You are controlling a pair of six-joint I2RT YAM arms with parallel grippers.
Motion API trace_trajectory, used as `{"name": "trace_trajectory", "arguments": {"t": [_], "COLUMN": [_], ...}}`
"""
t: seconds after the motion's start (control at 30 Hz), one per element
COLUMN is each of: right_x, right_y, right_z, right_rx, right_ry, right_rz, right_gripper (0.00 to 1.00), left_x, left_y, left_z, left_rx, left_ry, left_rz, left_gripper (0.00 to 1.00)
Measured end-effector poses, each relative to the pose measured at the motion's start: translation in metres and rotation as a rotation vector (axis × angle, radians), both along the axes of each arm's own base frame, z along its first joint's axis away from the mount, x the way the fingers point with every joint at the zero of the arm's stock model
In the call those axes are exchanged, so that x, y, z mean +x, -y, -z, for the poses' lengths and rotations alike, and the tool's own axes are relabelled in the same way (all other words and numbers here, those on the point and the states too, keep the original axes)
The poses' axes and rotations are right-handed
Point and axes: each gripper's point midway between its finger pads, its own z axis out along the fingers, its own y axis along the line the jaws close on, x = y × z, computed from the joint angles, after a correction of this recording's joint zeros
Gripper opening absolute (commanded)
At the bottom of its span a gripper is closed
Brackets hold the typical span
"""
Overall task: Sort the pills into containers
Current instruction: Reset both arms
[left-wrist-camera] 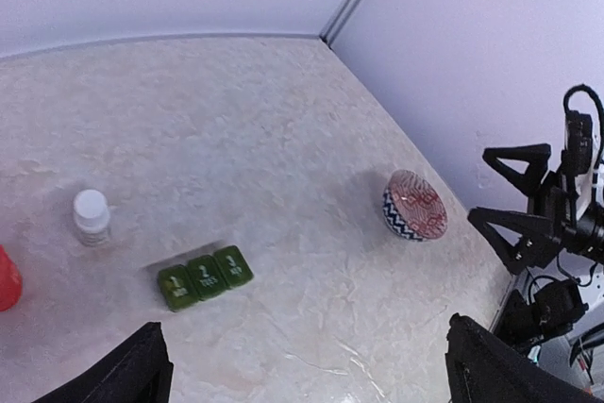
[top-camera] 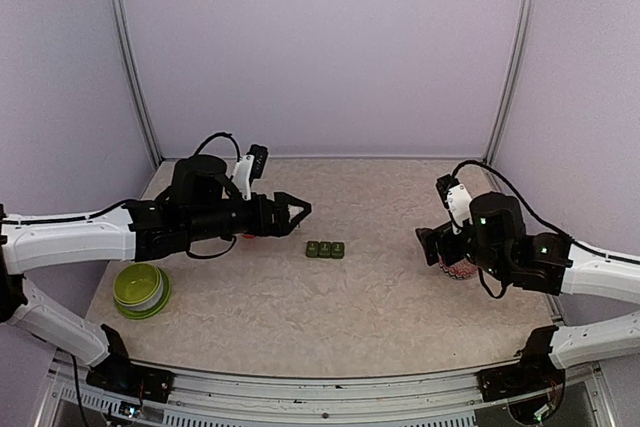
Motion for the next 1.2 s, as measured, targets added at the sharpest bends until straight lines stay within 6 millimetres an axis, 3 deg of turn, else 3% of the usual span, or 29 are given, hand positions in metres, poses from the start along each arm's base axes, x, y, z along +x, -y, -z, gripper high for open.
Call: {"name": "trace_trajectory", "arguments": {"t": [0.17, 0.3, 0.47, 0.63, 0.8, 1.2], "right_x": [0.002, 0.010, 0.004, -0.003, -0.004, 0.001], "right_y": [0.030, 0.064, 0.089, 0.110, 0.114, 0.113], "right_z": [-0.009, -0.015, -0.033, -0.055, -0.062, -0.054], "right_rx": [0.063, 0.101, 0.155, 0.171, 0.172, 0.146], "right_ry": [-0.030, -0.030, 0.015, 0.076, 0.089, 0.064], "right_rz": [0.025, 0.121, 0.195, 0.264, 0.283, 0.293], "right_gripper": [1.00, 1.00, 1.00, 1.00, 1.00, 1.00], "left_x": [0.017, 0.019, 0.021, 0.022, 0.020, 0.018], "left_y": [-0.062, -0.099, -0.145, -0.190, -0.212, -0.212], "left_z": [-0.011, -0.012, -0.023, -0.010, 0.006, 0.010], "left_rx": [0.025, 0.055, 0.073, 0.113, 0.140, 0.138], "left_ry": [0.029, 0.039, 0.074, 0.074, 0.047, 0.036], "left_rz": [-0.142, -0.221, -0.333, -0.440, -0.484, -0.473], "left_gripper": [0.99, 0.99, 0.99, 0.99, 0.99, 0.99]}}
